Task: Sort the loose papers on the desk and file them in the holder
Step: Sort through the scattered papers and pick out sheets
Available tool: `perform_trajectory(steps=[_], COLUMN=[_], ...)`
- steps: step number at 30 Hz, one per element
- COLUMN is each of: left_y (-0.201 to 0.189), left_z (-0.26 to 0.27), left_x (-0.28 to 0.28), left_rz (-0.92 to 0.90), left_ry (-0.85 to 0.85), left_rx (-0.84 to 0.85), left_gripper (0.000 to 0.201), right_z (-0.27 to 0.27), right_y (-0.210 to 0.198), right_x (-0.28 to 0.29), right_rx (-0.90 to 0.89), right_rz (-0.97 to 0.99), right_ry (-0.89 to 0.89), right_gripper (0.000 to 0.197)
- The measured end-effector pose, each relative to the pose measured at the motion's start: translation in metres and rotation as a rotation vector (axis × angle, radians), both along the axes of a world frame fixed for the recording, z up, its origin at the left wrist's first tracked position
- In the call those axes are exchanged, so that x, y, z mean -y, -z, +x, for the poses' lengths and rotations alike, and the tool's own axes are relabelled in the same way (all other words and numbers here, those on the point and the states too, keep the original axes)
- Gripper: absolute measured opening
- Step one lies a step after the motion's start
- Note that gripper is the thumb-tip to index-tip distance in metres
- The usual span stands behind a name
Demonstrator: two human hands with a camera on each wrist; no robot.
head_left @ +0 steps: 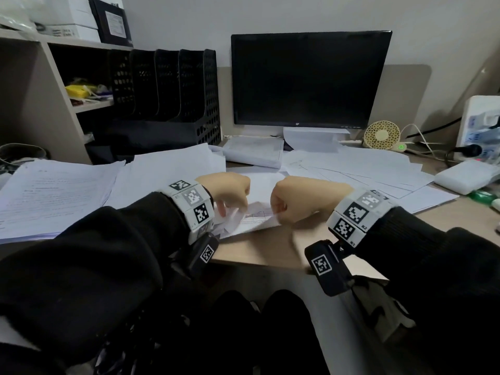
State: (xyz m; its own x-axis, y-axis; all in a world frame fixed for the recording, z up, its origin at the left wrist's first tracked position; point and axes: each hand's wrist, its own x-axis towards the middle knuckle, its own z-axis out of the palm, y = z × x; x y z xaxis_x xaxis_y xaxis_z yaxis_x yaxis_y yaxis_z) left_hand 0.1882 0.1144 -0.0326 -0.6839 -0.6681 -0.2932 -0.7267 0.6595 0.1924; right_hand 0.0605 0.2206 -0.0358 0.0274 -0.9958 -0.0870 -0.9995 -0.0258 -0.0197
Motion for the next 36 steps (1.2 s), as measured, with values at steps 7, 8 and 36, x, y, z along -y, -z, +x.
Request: perform_trajectory(steps=[7,8,36], left_y=[-0.011,-0.01,-0.072], left_z=[0.013,0.014,0.014], left_x=[0.011,0.013,0.046], left_rz=[0.266,0.302,0.259], left_ry=[-0.03,-0.056,-0.296], left_rx=[-0.087,-0.108,-0.897], left_gripper=[0.052,0.052,0.019], right_z=[-0.029,-0.033,-0.111], right_y=[-0.047,-0.056,-0.127], right_x=[0.001,-0.001,-0.006], right_rx=[0.028,0.044,0.695], right_rz=[-0.318,-0.372,-1.467], right_ry=[0.049,0.071,0.513], right_gripper=[0.005,0.005,0.026])
